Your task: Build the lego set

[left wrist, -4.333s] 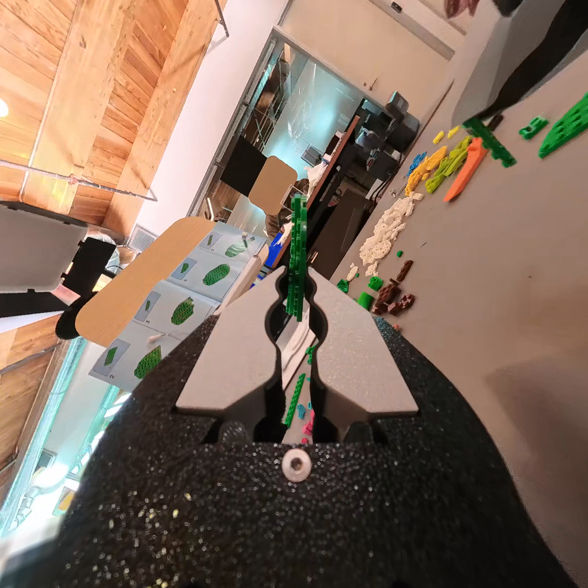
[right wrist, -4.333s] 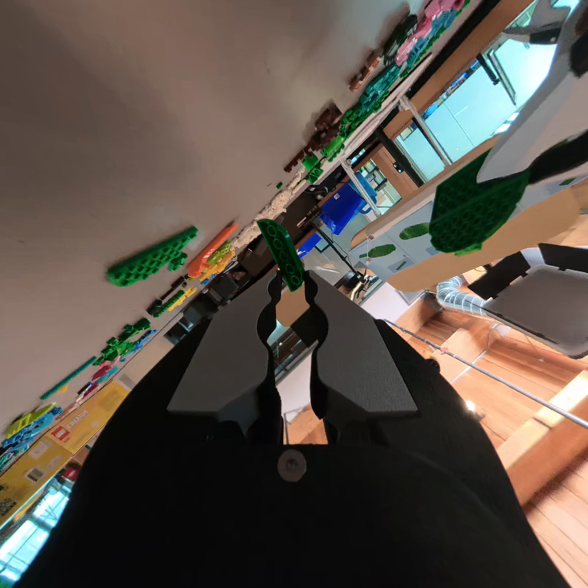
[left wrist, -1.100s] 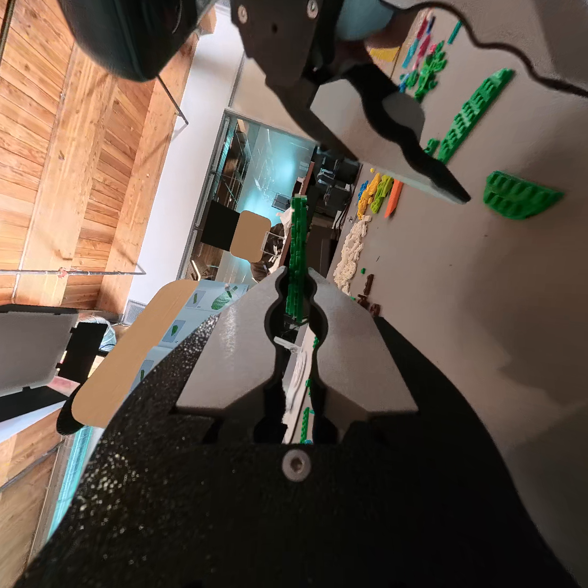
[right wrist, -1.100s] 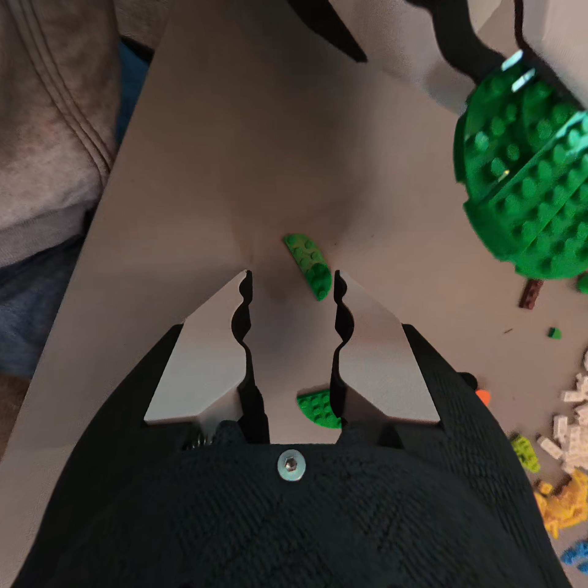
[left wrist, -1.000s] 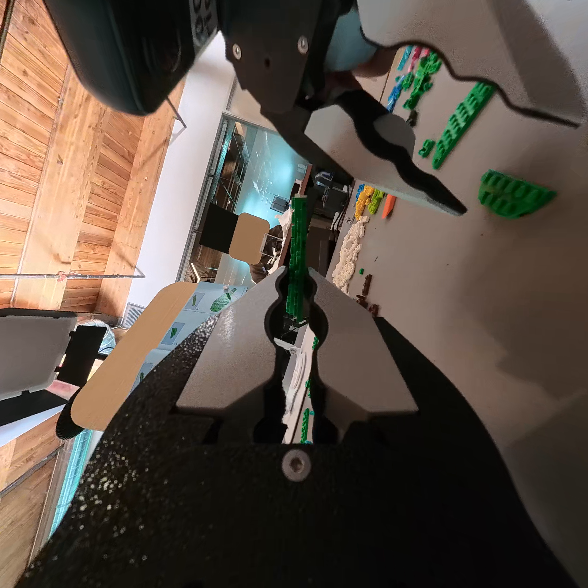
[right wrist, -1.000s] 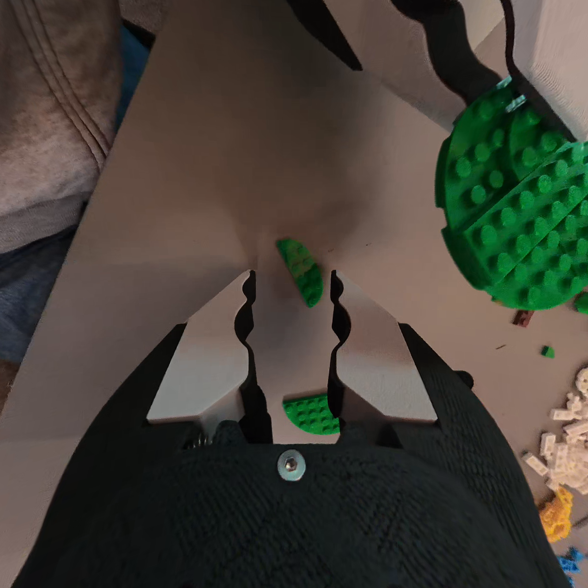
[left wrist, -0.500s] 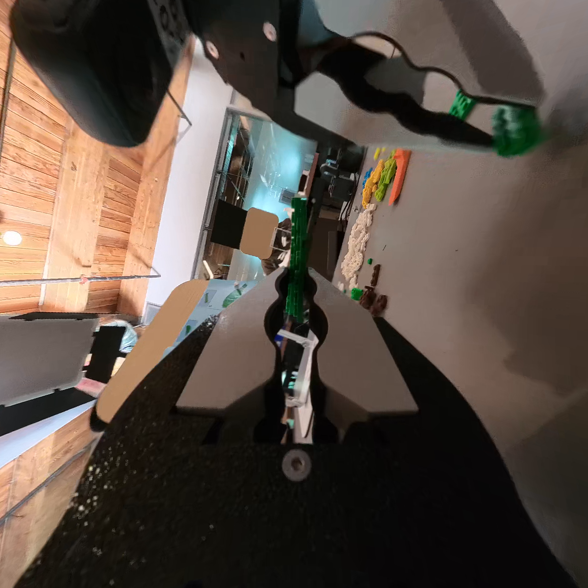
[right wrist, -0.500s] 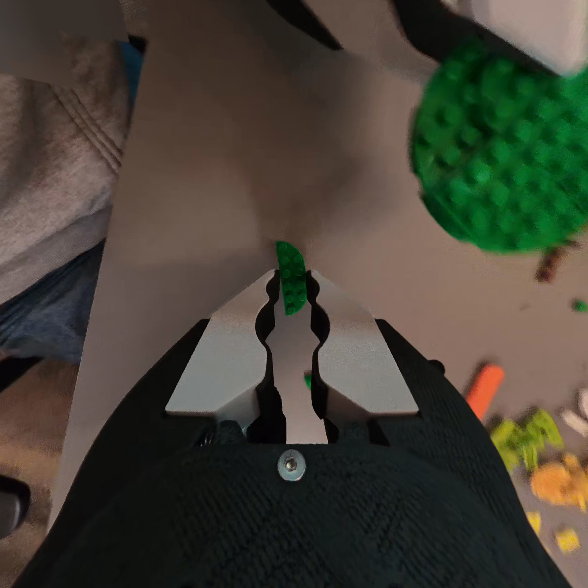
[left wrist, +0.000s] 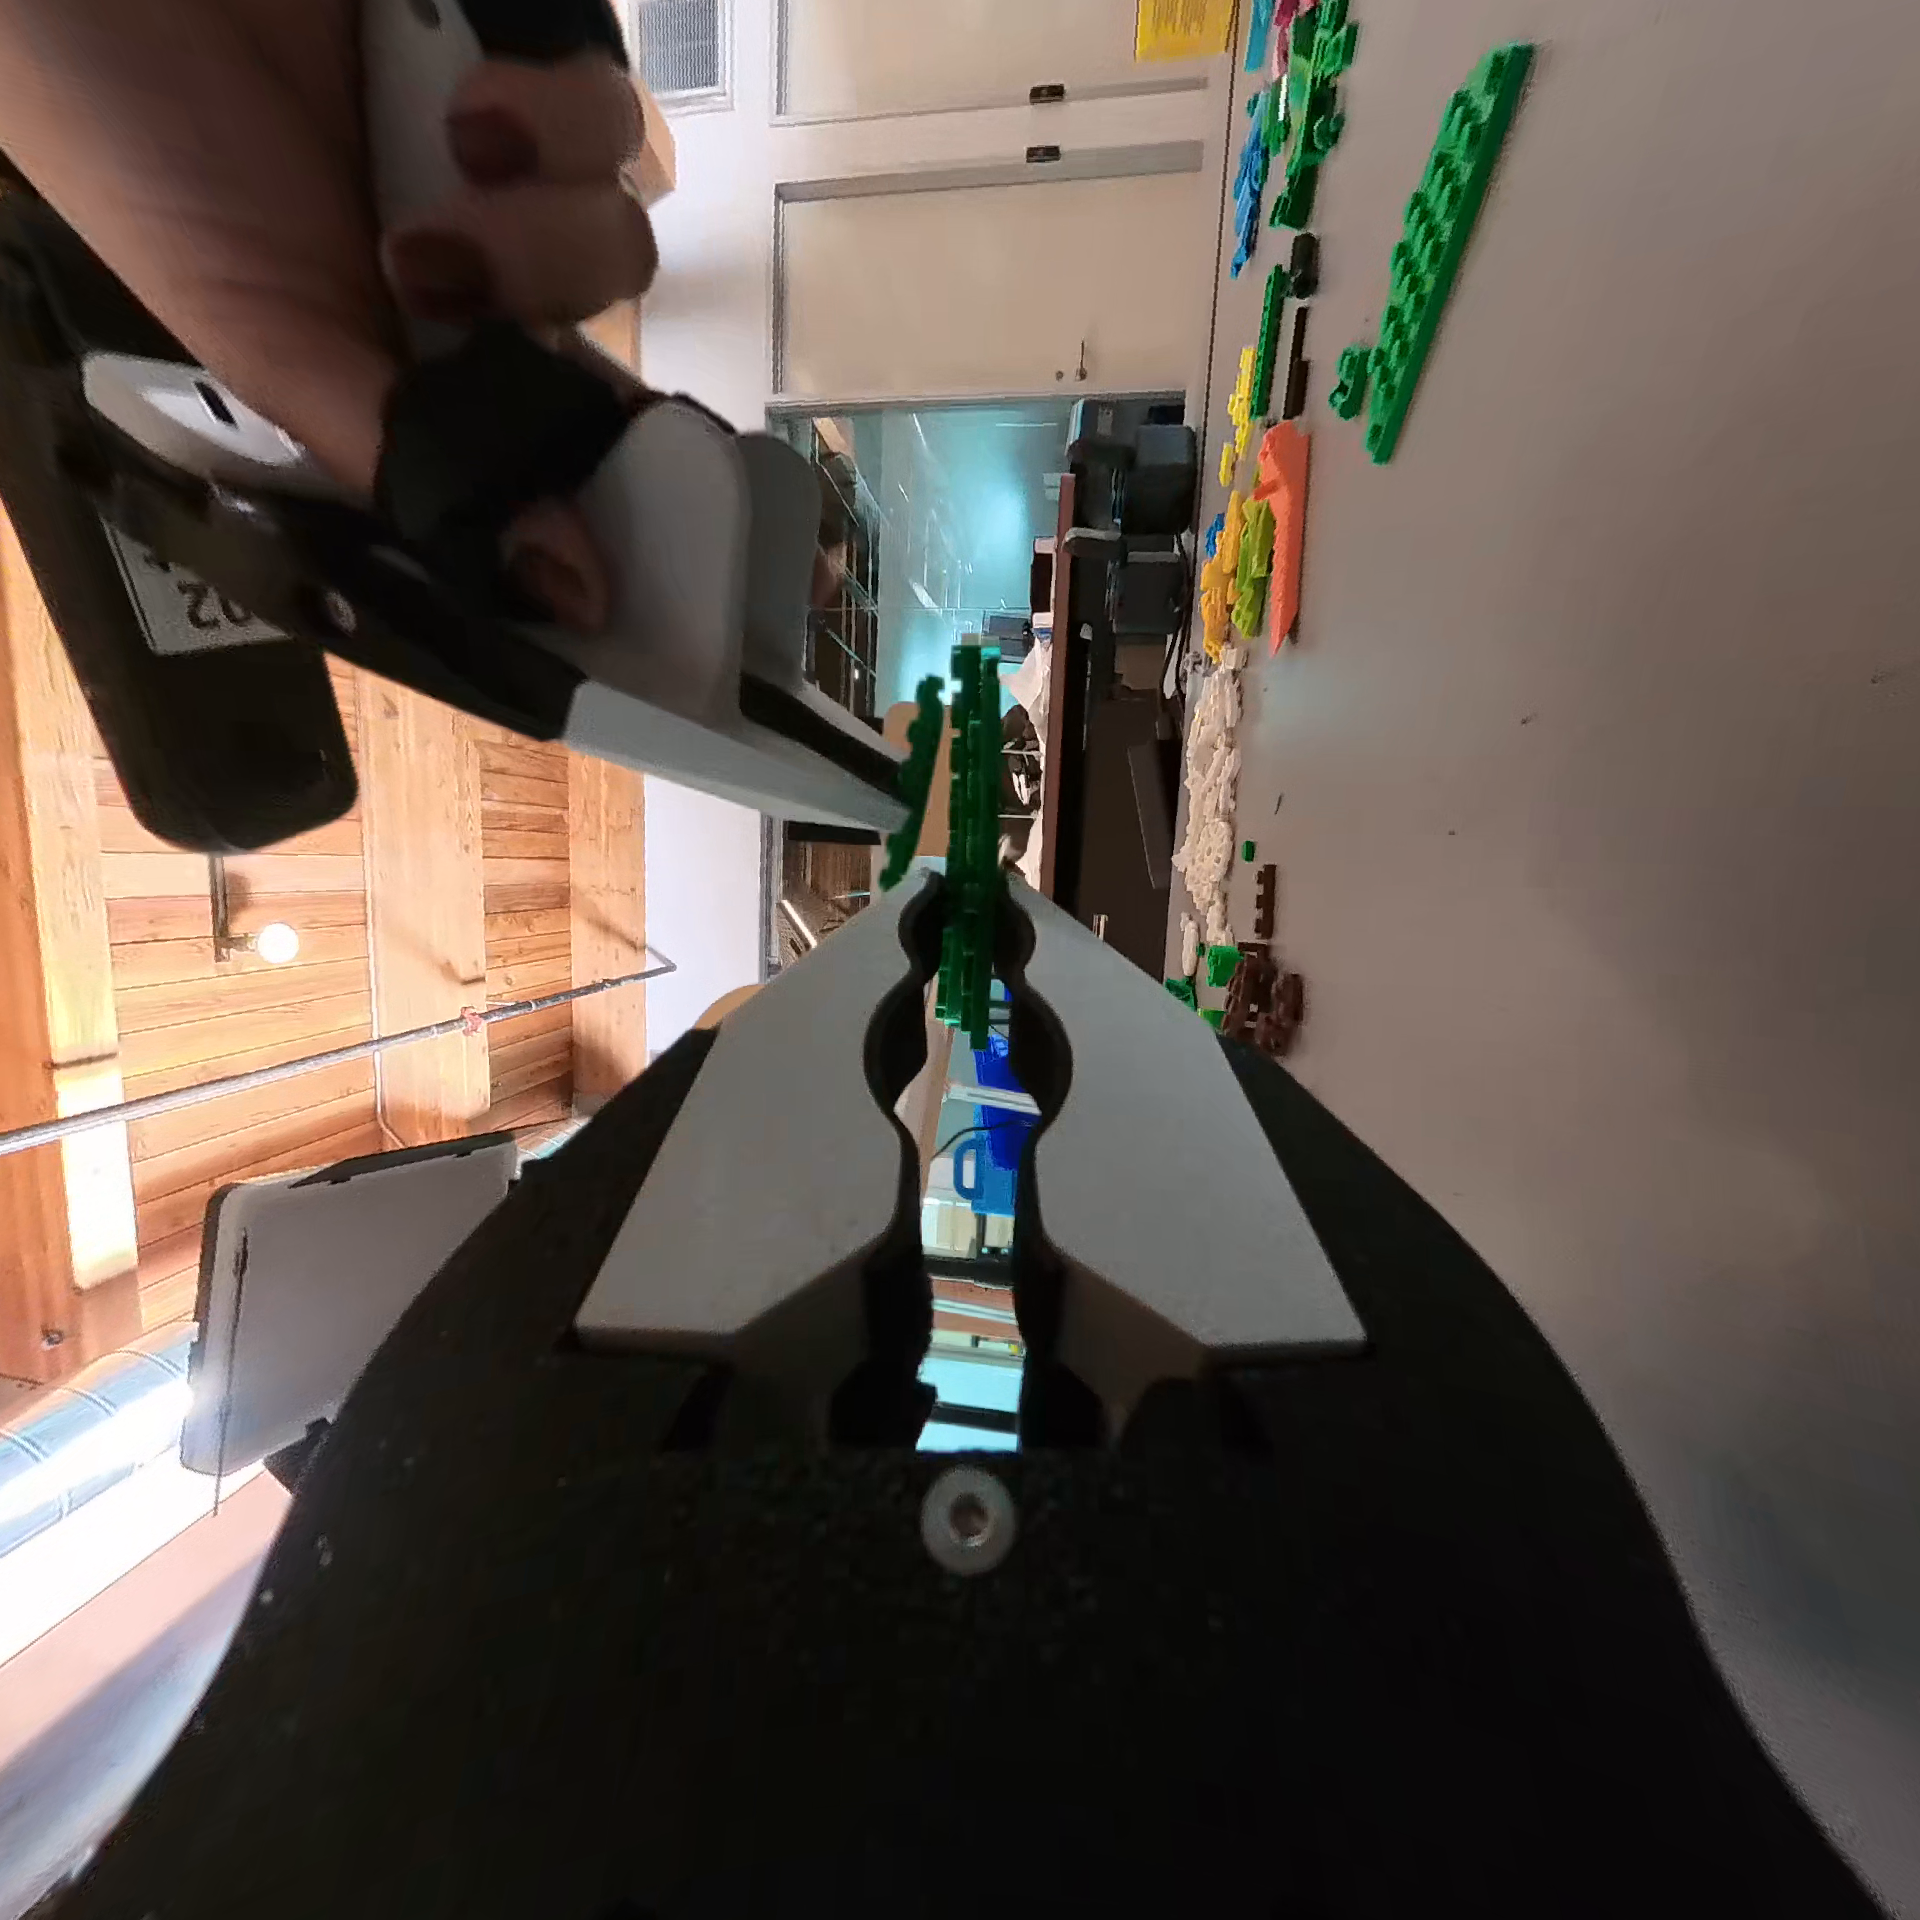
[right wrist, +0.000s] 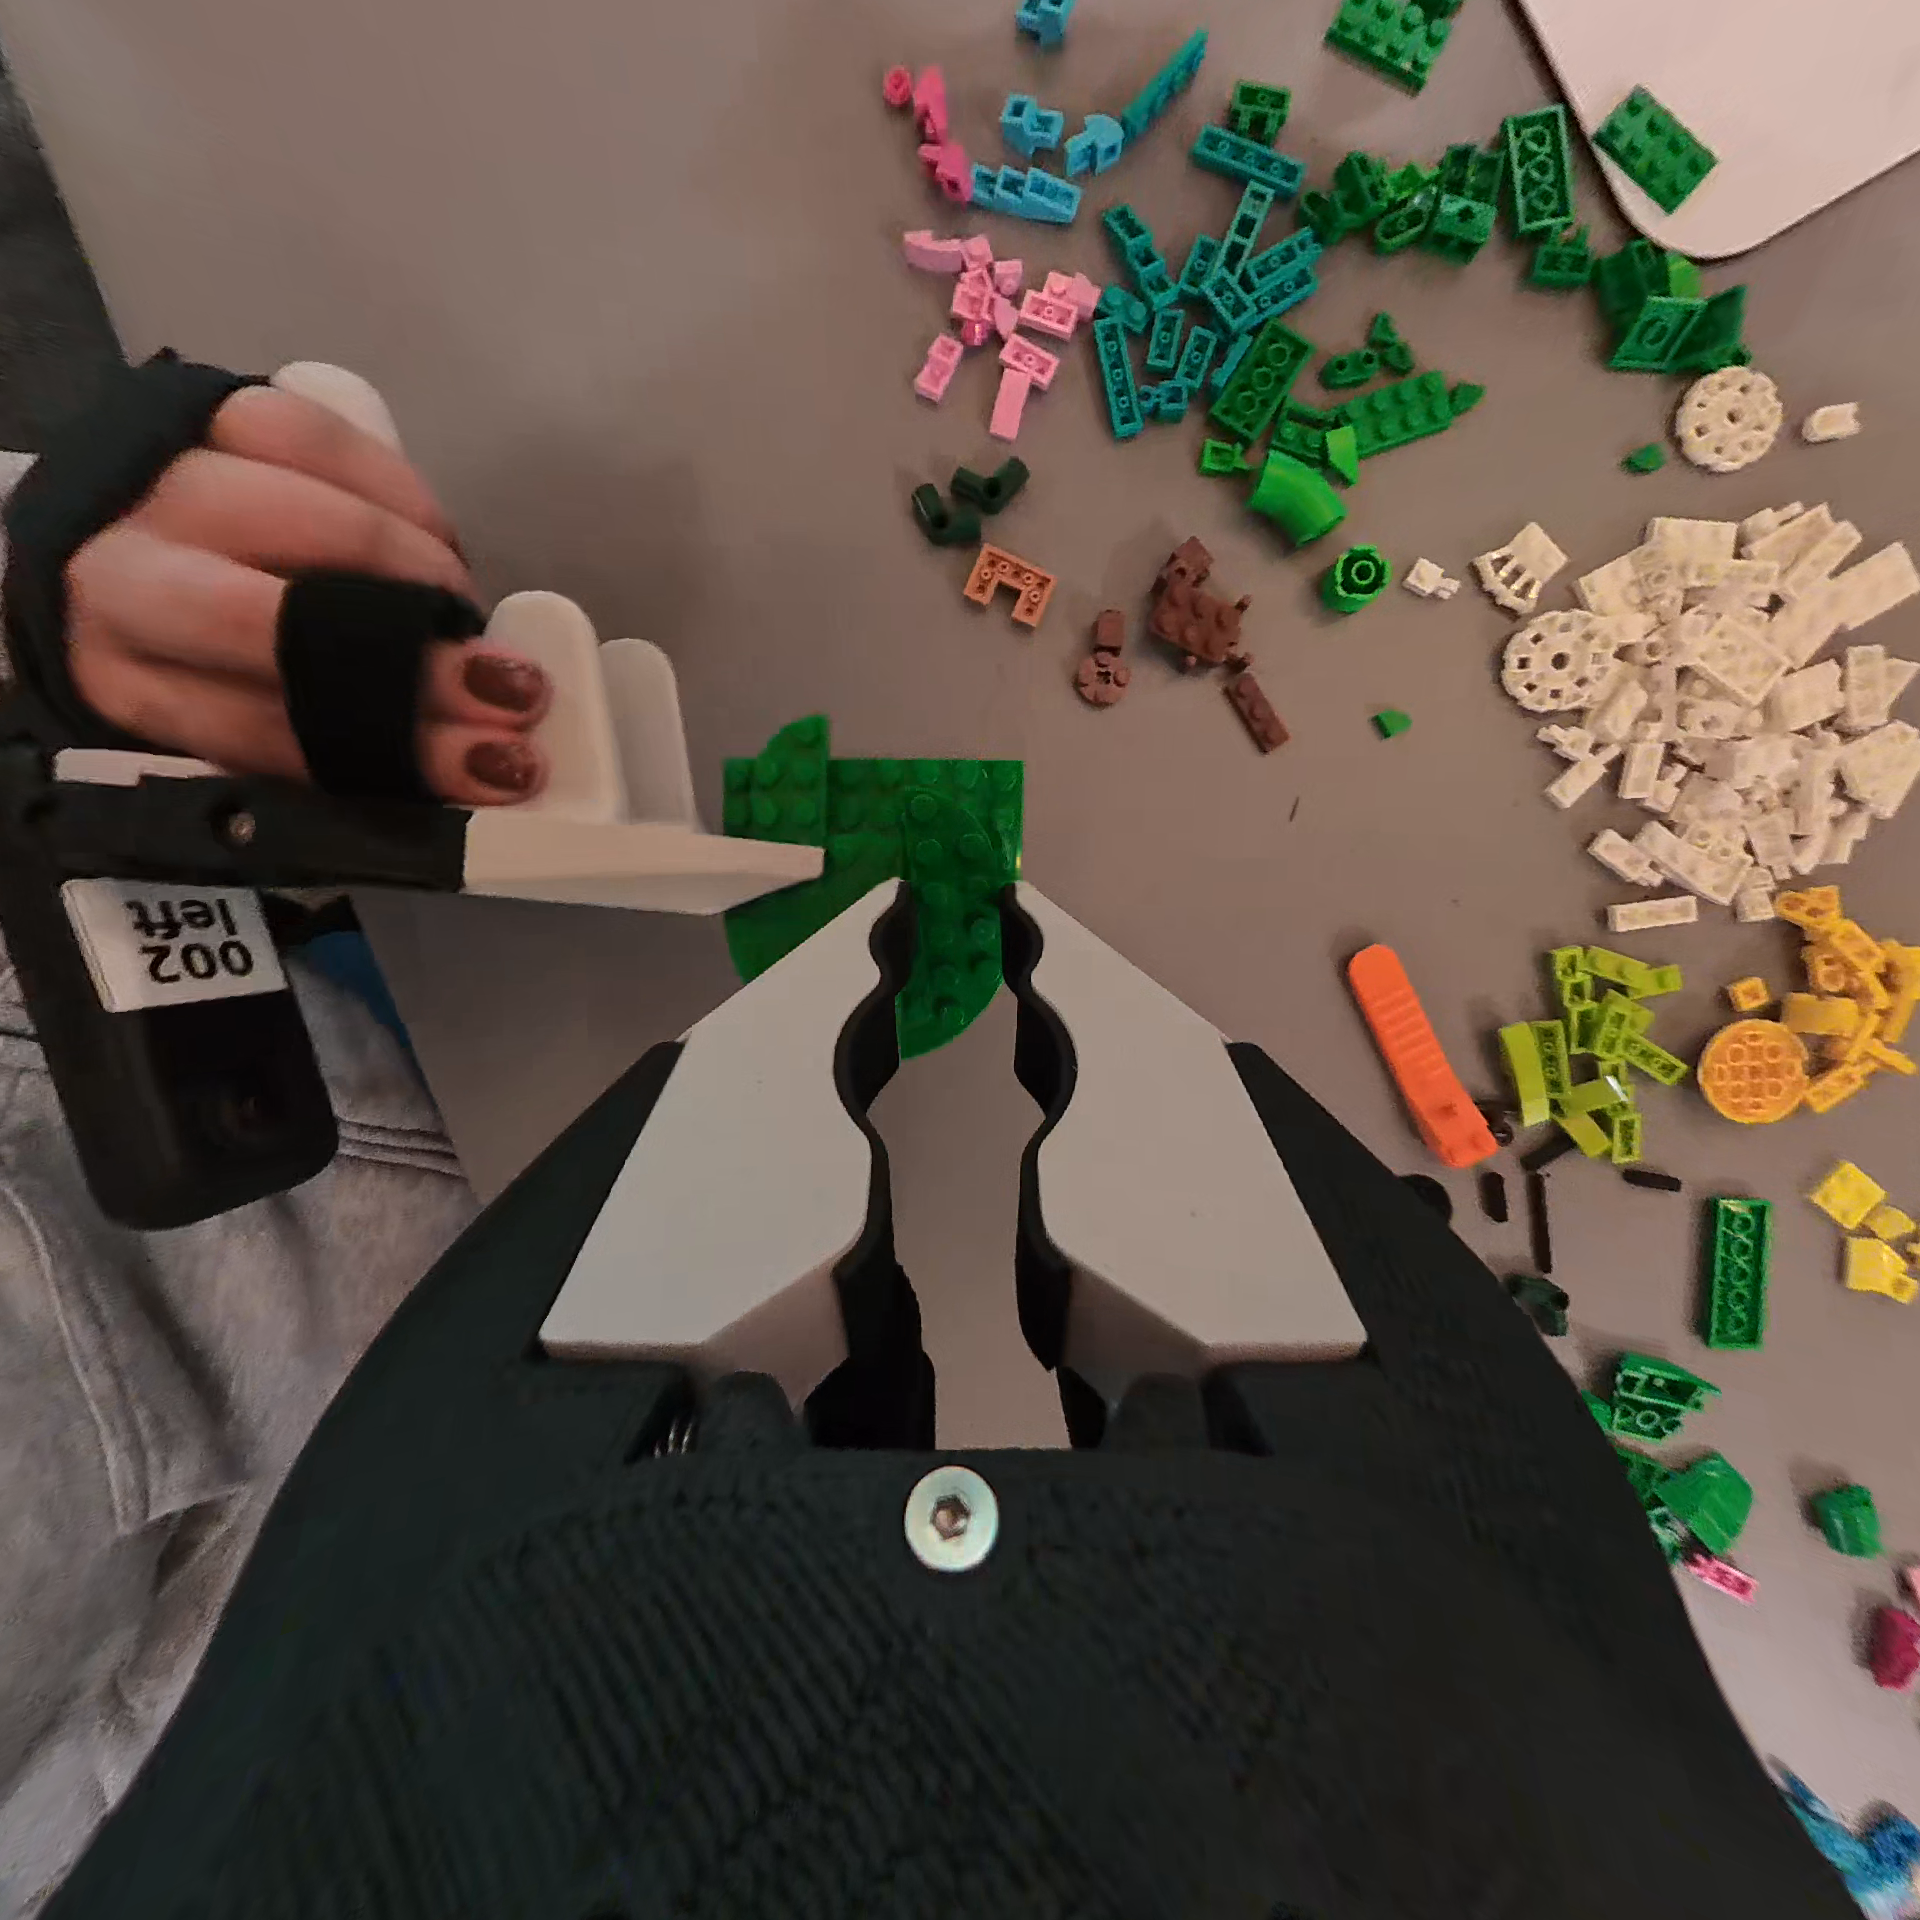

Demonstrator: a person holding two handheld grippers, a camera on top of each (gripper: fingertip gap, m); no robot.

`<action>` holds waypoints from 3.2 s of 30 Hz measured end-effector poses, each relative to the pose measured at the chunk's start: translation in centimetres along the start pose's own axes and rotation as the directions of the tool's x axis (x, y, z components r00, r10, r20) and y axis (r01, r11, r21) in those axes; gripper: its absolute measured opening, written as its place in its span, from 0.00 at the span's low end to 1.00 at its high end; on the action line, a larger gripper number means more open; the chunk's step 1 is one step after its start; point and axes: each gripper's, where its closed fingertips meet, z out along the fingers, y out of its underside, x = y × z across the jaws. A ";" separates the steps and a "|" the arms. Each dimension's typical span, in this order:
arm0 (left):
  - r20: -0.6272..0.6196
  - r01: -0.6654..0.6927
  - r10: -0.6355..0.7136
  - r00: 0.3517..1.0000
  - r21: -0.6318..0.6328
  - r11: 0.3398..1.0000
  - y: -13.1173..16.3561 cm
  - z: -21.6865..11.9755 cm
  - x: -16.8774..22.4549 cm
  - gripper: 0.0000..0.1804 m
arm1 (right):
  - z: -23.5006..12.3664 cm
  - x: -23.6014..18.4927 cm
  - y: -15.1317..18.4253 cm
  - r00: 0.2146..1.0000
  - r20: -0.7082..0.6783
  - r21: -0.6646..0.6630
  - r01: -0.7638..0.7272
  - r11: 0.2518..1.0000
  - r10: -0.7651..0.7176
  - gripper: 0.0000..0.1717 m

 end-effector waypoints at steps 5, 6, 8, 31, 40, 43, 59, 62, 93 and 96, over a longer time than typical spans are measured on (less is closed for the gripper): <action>0.003 0.003 -0.003 1.000 0.010 1.000 -0.3 0.0 -0.1 0.03 | 0.5 -0.1 -0.2 1.000 0.004 -0.053 -0.027 0.998 0.028 0.09; 0.003 0.003 -0.003 1.000 0.013 1.000 -0.4 0.0 -0.1 0.03 | 0.6 -0.2 -0.3 0.999 0.012 -0.061 -0.035 0.998 0.035 0.09; 0.005 0.001 -0.001 1.000 0.016 1.000 -0.5 0.0 -0.1 0.03 | 0.7 -0.2 -0.1 0.999 0.007 -0.089 -0.041 0.995 0.042 0.09; -0.026 0.058 -0.057 0.998 0.059 0.997 -0.8 -0.3 -0.1 0.03 | -5.9 -2.6 -1.0 0.970 -0.032 0.336 0.238 0.911 -0.242 0.19; -0.032 0.191 -0.189 0.981 0.262 0.946 -3.8 -1.9 -3.4 0.03 | -7.9 -2.8 6.8 0.446 -0.595 -0.014 0.827 0.563 -0.669 0.47; -0.029 0.218 -0.221 0.975 0.336 0.916 -5.7 -2.6 -5.2 0.03 | -7.1 -3.3 6.8 0.220 -0.662 -0.206 0.866 0.456 -0.717 0.51; -0.032 0.212 -0.217 0.976 0.390 0.896 -7.6 -3.3 -6.3 0.03 | -6.0 -3.5 5.2 -0.139 -0.687 -0.466 0.838 0.285 -0.713 0.36; -0.036 0.207 -0.210 0.977 0.385 0.899 -7.5 -3.2 -6.0 0.03 | -6.0 -3.5 5.0 -0.158 -0.688 -0.468 0.843 0.266 -0.709 0.35; -0.104 0.213 -0.187 0.977 0.391 0.895 -8.6 -3.0 -4.7 0.03 | -6.2 -3.3 4.8 -0.260 -0.640 -0.566 0.796 0.215 -0.723 0.04; -0.115 0.216 -0.185 0.976 0.390 0.895 -8.7 -2.9 -4.4 0.03 | -5.9 -3.3 5.0 -0.239 -0.631 -0.559 0.800 0.219 -0.738 0.05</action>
